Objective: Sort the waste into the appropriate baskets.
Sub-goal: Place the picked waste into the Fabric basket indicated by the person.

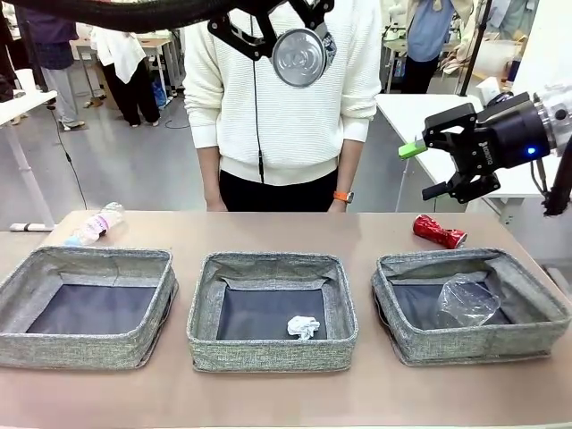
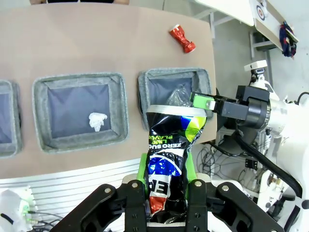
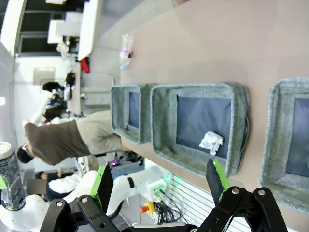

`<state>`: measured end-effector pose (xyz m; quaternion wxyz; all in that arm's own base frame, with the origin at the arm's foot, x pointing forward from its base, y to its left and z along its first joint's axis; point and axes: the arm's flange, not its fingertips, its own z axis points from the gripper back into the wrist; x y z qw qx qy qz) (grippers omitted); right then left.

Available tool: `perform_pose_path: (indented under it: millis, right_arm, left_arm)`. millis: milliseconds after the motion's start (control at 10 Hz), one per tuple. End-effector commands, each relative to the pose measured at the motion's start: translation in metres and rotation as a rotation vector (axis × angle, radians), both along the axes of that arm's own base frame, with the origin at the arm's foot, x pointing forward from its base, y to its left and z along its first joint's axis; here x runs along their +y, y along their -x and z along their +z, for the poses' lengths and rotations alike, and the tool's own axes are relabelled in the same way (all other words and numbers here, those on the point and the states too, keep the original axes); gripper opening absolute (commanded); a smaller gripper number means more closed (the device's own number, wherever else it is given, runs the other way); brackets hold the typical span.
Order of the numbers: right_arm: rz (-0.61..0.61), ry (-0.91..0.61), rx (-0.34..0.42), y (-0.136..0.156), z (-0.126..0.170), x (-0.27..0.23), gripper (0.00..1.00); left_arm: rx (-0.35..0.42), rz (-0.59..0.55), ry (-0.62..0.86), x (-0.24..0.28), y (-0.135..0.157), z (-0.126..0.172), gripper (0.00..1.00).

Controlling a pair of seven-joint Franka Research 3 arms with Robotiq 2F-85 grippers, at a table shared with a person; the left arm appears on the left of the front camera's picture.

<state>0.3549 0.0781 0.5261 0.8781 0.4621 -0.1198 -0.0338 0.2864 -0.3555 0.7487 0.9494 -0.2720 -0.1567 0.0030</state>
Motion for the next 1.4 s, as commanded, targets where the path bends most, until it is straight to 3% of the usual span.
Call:
perform_pose_path:
  millis: [0,1300]
  right_arm:
    - [-0.007,0.007,0.015,0.0000,0.0033,0.0007,1.00]
    - [-0.007,0.007,0.015,0.0000,0.0033,0.0007,1.00]
  left_arm:
    - [0.002,-0.007,0.006,0.0011,0.0007,0.0016,0.32]
    - [0.002,-0.007,0.006,0.0011,0.0007,0.0016,0.32]
